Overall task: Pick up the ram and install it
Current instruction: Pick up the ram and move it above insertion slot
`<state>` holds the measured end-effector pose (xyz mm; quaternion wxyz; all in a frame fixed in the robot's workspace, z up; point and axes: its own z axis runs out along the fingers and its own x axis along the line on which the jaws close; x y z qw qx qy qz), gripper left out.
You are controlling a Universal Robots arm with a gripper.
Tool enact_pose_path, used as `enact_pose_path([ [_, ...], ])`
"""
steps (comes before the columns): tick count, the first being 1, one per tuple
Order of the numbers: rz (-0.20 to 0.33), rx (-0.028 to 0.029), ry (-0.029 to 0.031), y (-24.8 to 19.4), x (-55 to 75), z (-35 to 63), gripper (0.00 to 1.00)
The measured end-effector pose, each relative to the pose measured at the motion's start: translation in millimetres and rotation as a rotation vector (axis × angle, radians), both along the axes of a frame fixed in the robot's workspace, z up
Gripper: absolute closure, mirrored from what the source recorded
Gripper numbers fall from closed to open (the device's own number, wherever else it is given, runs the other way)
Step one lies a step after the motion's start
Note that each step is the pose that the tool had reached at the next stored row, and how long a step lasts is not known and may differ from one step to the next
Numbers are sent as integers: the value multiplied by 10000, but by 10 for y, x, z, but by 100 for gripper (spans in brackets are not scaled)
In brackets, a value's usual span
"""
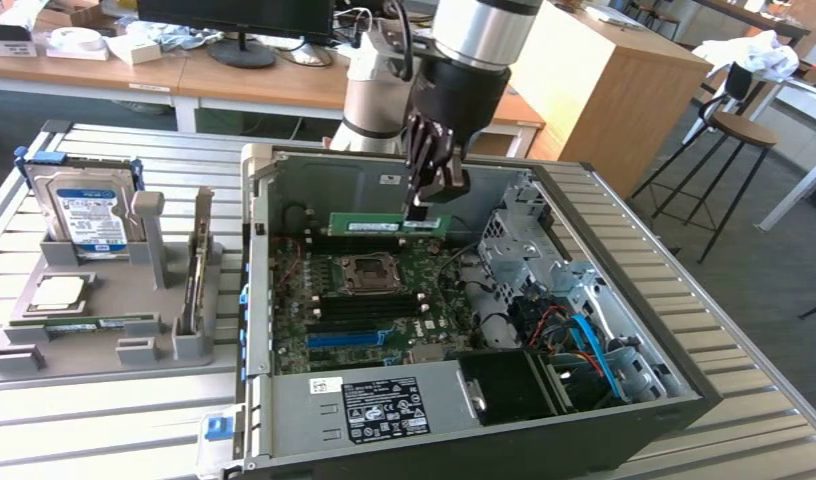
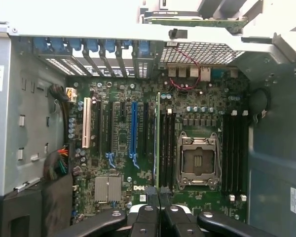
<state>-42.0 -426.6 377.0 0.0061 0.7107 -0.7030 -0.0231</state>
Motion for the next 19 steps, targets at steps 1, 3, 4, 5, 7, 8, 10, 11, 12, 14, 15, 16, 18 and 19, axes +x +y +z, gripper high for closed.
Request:
enact_pose_path([
  [1,0,0,-3,0,0,-18,89],
  [3,1,-1,-7,0,0,-53,89],
  [4,0,-2,-9,0,0,-73,89],
  [5,0,-1,-11,0,0,-91,89],
  [7,1,0,-13,0,0,-124,89],
  [8,1,0,-14,0,0,-139,89],
  [10,1,1,-15,0,0,-165,89],
  [11,0,0,-15,0,0,-175,89],
  [12,0,-1,-15,0,0,-183,89],
  [14,1,-3,-14,0,0,-184,89],
  [15,0,-3,-14,0,0,-184,89],
  [16,0,-2,-15,0,3,-185,89],
  [18,-1,2,-16,0,29,-189,89],
  [19,0,1,-16,0,46,-191,89],
])
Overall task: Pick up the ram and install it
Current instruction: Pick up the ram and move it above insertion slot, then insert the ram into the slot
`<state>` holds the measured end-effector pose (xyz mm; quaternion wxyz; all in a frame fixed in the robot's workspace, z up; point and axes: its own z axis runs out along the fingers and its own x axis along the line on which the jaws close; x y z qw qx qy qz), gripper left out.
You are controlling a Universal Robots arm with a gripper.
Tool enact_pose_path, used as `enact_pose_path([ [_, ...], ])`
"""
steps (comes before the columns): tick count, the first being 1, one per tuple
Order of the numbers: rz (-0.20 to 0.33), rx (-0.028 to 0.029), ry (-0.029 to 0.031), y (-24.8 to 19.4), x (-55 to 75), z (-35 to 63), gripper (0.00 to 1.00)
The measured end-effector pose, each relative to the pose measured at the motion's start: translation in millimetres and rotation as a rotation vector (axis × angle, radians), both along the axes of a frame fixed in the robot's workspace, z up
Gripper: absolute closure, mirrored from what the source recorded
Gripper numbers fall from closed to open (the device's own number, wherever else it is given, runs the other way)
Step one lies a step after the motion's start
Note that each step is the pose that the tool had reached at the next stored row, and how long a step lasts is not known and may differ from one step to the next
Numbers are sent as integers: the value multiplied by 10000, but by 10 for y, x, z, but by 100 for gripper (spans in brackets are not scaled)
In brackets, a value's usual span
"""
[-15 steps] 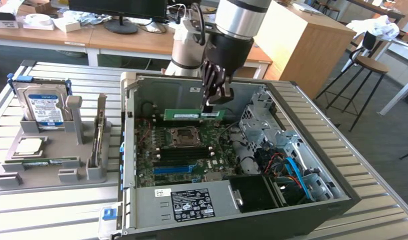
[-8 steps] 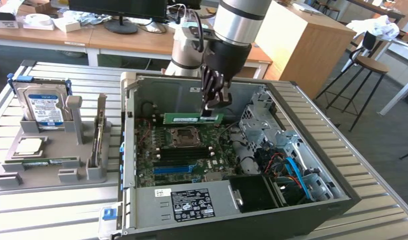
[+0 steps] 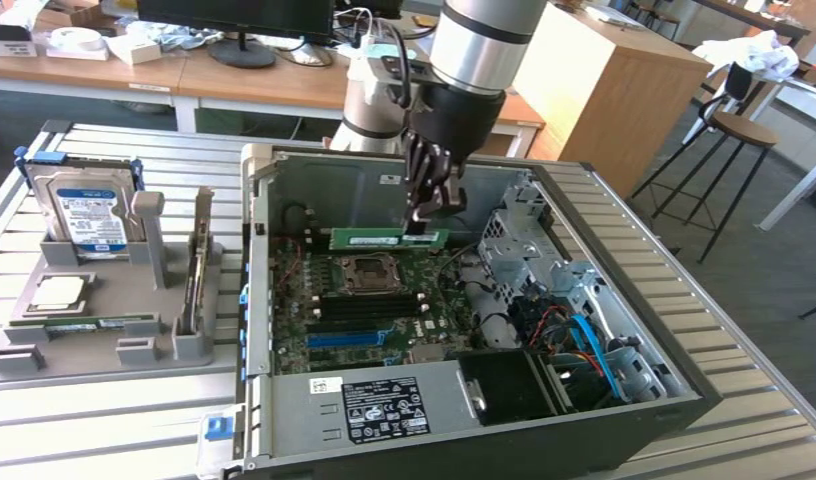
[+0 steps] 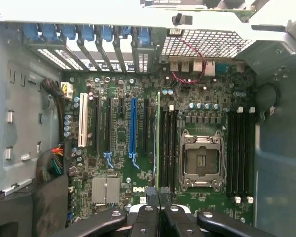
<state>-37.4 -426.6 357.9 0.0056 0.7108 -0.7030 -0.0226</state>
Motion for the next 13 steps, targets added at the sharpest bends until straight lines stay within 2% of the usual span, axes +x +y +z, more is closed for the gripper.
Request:
enact_pose_path([
  [4,0,-2,1,0,82,-5,89],
  [13,0,-2,1,0,82,-5,89],
])
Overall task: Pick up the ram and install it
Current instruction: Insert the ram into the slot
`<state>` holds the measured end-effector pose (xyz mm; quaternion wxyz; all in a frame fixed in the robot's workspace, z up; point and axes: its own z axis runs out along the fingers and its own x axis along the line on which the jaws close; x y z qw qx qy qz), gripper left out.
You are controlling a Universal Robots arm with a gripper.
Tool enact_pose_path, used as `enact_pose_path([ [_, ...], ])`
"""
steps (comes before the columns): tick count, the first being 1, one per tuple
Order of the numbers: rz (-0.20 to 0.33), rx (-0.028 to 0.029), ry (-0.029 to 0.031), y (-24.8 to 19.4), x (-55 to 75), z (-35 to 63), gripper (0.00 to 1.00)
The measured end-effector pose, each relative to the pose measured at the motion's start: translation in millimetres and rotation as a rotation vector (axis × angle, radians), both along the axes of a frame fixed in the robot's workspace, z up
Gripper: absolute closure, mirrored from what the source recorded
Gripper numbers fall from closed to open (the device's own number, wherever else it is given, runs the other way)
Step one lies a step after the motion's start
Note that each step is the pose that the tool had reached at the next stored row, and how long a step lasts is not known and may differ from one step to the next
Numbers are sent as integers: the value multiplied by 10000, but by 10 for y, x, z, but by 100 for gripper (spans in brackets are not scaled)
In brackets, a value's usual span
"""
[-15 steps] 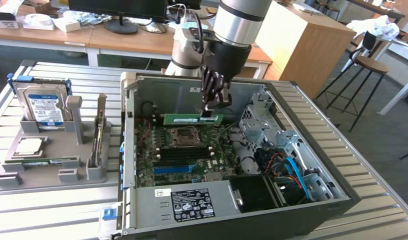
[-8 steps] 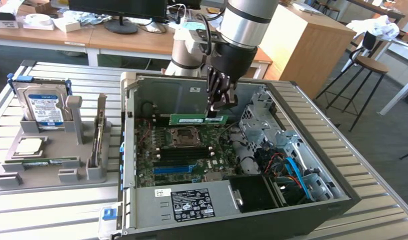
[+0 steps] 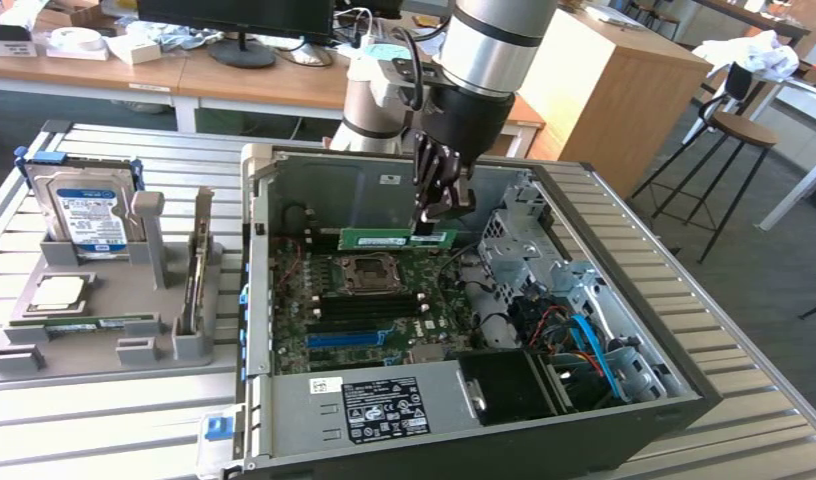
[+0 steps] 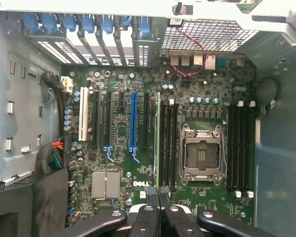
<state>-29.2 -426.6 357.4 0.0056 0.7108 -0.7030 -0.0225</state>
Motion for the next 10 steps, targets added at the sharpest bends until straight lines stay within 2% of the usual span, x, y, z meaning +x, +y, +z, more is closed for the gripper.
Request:
enact_pose_path([
  [5,0,1,0,1,0,-4,89],
  [10,0,2,0,0,0,-65,89],
])
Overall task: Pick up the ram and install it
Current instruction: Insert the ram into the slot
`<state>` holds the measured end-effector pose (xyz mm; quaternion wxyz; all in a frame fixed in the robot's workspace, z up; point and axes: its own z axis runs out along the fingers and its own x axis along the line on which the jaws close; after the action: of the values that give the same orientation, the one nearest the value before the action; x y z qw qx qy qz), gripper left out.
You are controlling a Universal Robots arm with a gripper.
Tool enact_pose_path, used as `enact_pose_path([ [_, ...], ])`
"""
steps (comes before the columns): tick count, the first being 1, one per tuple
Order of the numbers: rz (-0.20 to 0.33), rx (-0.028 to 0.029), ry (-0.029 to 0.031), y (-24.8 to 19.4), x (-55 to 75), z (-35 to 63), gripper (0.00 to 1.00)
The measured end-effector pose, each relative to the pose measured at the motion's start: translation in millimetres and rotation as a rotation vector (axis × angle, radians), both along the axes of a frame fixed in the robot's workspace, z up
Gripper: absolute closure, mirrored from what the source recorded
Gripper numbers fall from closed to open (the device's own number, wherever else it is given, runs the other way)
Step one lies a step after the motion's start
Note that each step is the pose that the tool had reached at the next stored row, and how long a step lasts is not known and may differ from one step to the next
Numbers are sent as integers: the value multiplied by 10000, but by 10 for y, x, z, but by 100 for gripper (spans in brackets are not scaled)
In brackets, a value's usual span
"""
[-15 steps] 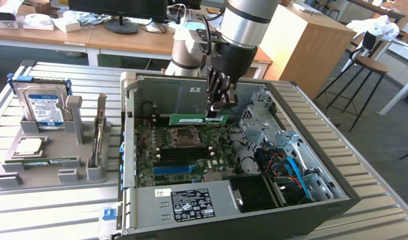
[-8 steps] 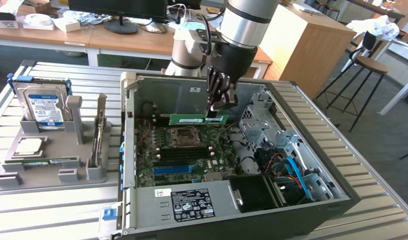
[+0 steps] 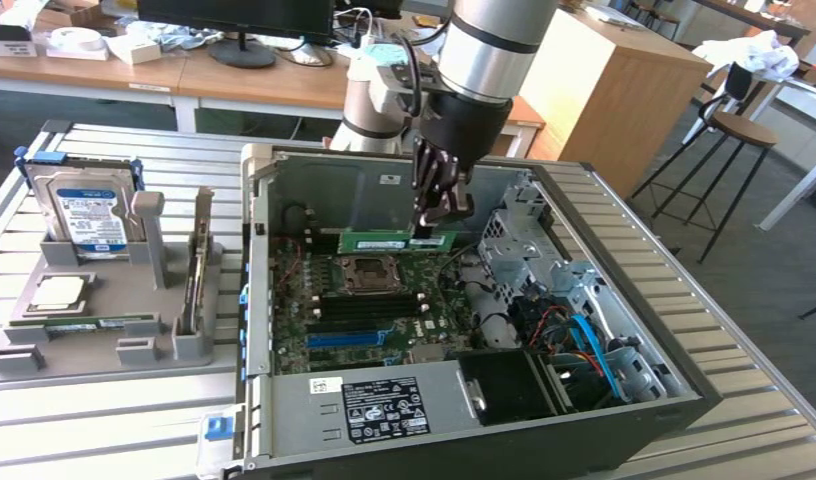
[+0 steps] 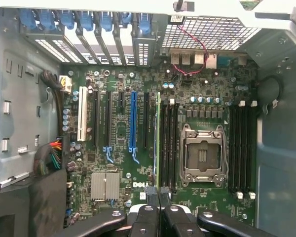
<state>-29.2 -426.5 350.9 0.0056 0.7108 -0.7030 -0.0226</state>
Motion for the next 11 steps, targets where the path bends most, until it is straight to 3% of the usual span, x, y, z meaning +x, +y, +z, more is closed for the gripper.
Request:
enact_pose_path([
  [11,-1,-1,0,0,0,-166,89],
])
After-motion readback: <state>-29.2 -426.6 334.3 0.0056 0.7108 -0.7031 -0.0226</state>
